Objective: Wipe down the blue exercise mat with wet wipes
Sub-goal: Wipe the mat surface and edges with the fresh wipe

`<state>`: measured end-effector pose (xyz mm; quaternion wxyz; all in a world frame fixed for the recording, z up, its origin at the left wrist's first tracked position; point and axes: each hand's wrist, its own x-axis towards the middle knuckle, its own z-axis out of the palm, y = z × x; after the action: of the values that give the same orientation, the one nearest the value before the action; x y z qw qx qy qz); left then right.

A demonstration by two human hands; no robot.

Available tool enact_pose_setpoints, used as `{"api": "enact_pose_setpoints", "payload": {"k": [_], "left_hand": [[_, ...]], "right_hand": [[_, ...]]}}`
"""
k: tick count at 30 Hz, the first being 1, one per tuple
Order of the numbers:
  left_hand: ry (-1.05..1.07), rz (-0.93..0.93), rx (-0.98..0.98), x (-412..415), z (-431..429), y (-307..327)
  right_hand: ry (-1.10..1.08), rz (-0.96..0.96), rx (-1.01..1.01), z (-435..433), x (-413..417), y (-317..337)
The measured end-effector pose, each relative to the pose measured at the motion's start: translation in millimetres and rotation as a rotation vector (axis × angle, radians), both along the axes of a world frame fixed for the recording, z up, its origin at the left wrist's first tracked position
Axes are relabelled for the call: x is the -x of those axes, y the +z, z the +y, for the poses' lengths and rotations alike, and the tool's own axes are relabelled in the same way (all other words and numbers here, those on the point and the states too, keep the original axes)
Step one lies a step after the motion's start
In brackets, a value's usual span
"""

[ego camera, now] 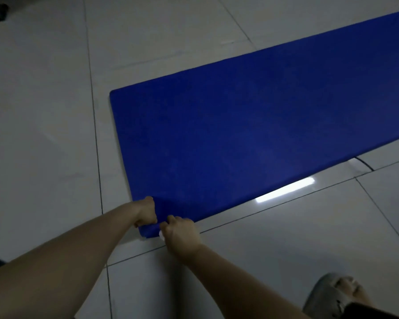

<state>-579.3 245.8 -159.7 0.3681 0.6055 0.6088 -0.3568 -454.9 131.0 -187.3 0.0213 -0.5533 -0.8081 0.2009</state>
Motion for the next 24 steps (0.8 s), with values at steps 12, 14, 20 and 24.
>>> {"api": "enact_pose_setpoints", "payload": {"k": [12, 14, 20, 24], "left_hand": [[-0.014, -0.029, 0.069, 5, 5, -7], [-0.022, -0.027, 0.071, 5, 6, -7], [-0.012, 0.001, 0.067, 1, 5, -5], [0.004, -0.005, 0.064, 0, 4, -5]], "right_hand": [[-0.785, 0.137, 0.01, 12, -102, -6], [-0.812, 0.133, -0.003, 12, -102, -3], [-0.481, 0.205, 0.144, 5, 3, -2], [-0.352, 0.198, 0.136, 4, 23, 1]]}}
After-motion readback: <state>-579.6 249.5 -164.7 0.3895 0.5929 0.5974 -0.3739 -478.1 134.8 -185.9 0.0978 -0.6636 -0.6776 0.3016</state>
